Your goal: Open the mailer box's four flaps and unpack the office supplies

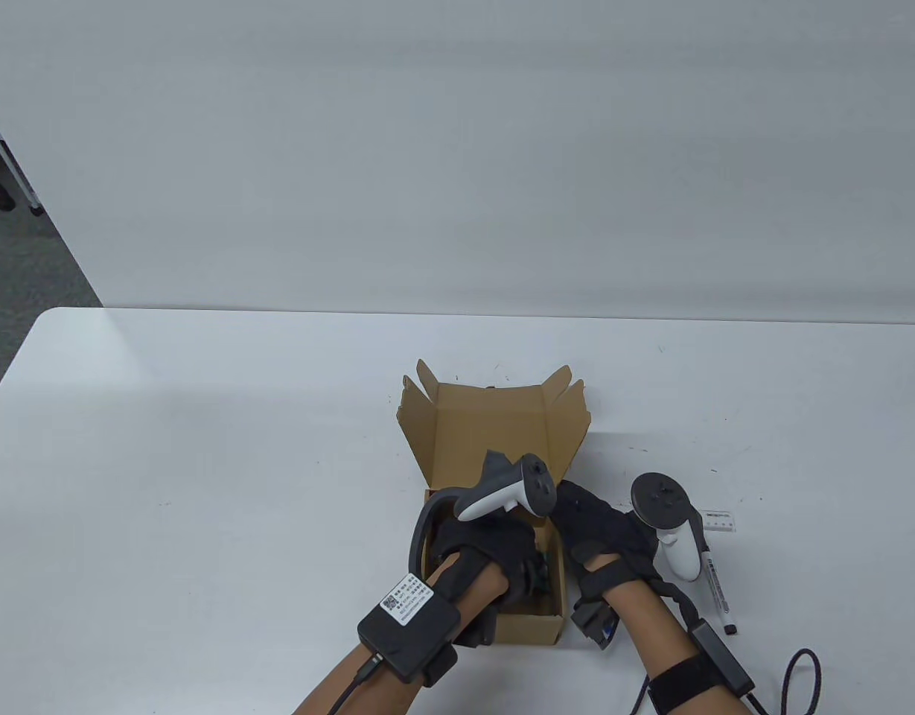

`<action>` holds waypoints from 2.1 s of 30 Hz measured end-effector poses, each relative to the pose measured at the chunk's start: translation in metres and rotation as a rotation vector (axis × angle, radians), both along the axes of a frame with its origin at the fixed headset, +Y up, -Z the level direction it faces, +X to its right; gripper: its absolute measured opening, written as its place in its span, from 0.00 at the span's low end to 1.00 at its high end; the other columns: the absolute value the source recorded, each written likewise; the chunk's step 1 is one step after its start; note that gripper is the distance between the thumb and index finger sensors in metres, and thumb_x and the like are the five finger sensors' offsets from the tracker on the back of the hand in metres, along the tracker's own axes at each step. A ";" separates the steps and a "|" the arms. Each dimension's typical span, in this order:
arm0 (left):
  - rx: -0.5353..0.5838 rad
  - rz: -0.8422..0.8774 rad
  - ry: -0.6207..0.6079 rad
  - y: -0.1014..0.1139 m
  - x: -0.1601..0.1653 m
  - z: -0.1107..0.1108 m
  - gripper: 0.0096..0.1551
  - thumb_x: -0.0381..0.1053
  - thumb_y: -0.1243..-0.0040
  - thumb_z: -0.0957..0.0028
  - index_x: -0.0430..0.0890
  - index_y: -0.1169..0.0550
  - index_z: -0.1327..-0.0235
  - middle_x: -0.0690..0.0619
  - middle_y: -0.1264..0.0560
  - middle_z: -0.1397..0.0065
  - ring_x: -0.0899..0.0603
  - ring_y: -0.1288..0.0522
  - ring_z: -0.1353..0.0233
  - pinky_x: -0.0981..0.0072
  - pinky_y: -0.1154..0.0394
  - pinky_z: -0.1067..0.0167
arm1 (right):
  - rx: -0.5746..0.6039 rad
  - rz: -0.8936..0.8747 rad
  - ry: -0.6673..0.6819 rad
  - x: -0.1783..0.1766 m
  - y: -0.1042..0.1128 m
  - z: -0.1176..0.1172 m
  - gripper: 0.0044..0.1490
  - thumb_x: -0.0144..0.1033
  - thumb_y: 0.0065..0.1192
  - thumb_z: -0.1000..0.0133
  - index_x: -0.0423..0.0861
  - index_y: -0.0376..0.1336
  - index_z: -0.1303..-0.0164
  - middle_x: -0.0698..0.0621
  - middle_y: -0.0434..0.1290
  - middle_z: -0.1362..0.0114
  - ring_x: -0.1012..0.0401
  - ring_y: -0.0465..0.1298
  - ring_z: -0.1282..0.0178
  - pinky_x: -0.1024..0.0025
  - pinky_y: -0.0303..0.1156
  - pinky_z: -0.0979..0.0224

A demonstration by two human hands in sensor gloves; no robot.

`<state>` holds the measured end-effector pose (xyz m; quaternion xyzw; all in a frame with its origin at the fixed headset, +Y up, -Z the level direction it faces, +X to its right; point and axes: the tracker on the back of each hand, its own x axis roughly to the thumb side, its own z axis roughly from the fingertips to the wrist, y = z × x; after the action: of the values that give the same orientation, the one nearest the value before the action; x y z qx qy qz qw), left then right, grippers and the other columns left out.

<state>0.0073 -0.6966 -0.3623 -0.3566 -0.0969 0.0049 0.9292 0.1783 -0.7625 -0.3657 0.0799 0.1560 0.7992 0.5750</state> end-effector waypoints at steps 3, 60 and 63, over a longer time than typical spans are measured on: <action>-0.009 -0.053 0.017 -0.009 0.001 -0.003 0.32 0.62 0.38 0.32 0.41 0.25 0.27 0.37 0.20 0.29 0.29 0.20 0.35 0.37 0.25 0.40 | -0.001 0.000 0.000 0.000 0.000 0.000 0.37 0.50 0.50 0.31 0.38 0.53 0.20 0.37 0.57 0.18 0.35 0.57 0.22 0.33 0.49 0.24; 0.335 0.073 0.285 0.080 -0.240 0.033 0.20 0.55 0.40 0.30 0.54 0.25 0.27 0.45 0.26 0.21 0.32 0.26 0.25 0.34 0.34 0.28 | -0.009 -0.008 0.000 0.000 -0.001 0.002 0.39 0.53 0.50 0.31 0.38 0.52 0.19 0.37 0.57 0.18 0.34 0.57 0.23 0.32 0.50 0.25; 0.319 0.067 0.321 0.066 -0.258 0.027 0.20 0.55 0.40 0.31 0.55 0.25 0.27 0.45 0.26 0.21 0.33 0.26 0.24 0.34 0.35 0.27 | -0.012 -0.010 0.001 0.000 -0.001 0.002 0.39 0.53 0.50 0.31 0.38 0.52 0.19 0.37 0.57 0.18 0.34 0.57 0.23 0.32 0.50 0.25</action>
<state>-0.2509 -0.6303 -0.3350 -0.1965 0.0407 0.0772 0.9766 0.1786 -0.7631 -0.3637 0.0778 0.1606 0.7953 0.5793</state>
